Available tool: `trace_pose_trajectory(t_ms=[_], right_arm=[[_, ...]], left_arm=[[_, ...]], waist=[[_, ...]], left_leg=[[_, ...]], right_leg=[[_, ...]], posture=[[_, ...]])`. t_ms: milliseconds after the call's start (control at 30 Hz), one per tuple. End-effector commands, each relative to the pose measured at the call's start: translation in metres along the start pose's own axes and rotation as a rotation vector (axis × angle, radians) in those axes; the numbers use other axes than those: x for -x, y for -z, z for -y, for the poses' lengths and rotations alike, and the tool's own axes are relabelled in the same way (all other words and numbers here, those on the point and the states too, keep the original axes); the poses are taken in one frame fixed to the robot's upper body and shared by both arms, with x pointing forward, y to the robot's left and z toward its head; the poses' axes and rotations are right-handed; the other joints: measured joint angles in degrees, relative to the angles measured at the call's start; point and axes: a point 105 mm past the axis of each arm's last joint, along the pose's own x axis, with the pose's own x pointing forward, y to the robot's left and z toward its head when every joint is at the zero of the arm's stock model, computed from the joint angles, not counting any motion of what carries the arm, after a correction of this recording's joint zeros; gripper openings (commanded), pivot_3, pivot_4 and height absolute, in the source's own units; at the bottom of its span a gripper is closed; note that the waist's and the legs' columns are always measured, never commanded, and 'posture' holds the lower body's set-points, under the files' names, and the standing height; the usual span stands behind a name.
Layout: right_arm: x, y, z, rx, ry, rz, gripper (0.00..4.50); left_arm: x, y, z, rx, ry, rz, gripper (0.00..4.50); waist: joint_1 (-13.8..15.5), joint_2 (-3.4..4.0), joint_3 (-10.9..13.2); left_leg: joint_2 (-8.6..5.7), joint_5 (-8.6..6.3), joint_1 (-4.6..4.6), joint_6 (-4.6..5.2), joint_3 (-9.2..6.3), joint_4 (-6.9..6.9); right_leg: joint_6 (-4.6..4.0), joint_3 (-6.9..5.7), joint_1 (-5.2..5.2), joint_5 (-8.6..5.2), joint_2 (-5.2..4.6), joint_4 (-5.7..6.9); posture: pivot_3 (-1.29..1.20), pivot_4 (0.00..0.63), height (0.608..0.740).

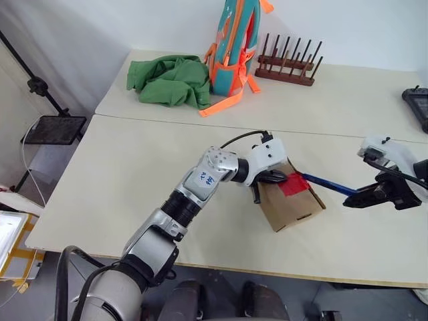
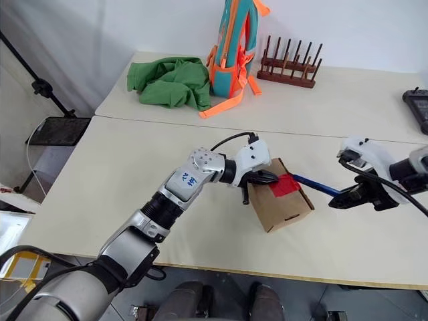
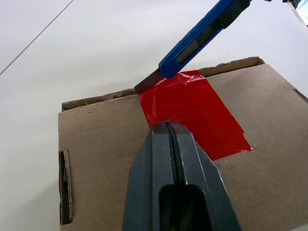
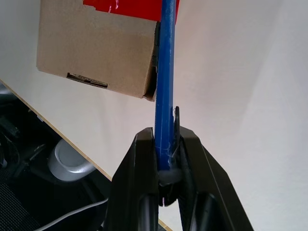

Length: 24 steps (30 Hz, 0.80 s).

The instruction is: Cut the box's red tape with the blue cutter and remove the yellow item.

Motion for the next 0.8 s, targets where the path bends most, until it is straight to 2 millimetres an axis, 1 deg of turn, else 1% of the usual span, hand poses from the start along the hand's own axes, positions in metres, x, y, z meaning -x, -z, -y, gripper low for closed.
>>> trace_pose_trajectory(t_ms=[33, 167, 267, 333, 800], right_arm=[[0.0, -0.004, -0.006, 0.034, -0.042, -0.002, 0.15], [0.003, 0.002, -0.006, 0.02, -0.052, -0.031, 0.15], [0.005, 0.015, -0.01, -0.011, -0.075, -0.077, 0.15], [0.005, 0.019, -0.011, -0.022, -0.083, -0.09, 0.15], [-0.002, 0.03, -0.003, -0.073, -0.077, -0.09, 0.15]], left_arm=[[-0.011, 0.051, 0.02, 0.102, 0.056, -0.176, 0.0], [-0.011, 0.052, 0.021, 0.109, 0.051, -0.173, 0.0], [-0.011, 0.053, 0.021, 0.115, 0.044, -0.172, 0.0], [-0.011, 0.053, 0.021, 0.117, 0.043, -0.172, 0.0], [-0.009, 0.052, 0.019, 0.11, 0.041, -0.173, 0.0]], waist=[[0.0, 0.0, 0.0], [0.0, 0.0, 0.0], [0.2, 0.02, 0.0], [0.3, 0.01, 0.0], [0.3, 0.01, 0.0]], left_leg=[[0.0, 0.0, 0.0, 0.0, 0.0, 0.0], [0.0, 0.0, 0.0, 0.0, -0.01, 0.0], [-0.02, 0.01, -0.01, 0.02, -0.02, -0.01], [-0.01, 0.02, -0.01, 0.04, -0.1, -0.01], [-0.04, 0.01, 0.0, 0.01, -0.12, 0.04]], right_leg=[[0.0, 0.0, 0.0, 0.0, 0.0, 0.0], [0.0, 0.0, 0.0, 0.0, 0.02, 0.01], [0.0, -0.01, -0.01, 0.0, 0.04, 0.02], [0.0, -0.01, -0.01, 0.0, 0.04, 0.02], [0.01, 0.03, 0.0, -0.01, 0.0, 0.02]], posture=[[0.0, 0.15, 0.74], [0.0, 0.15, 0.74], [0.0, 0.15, 0.74], [0.0, 0.15, 0.74], [0.0, 0.15, 0.74]])
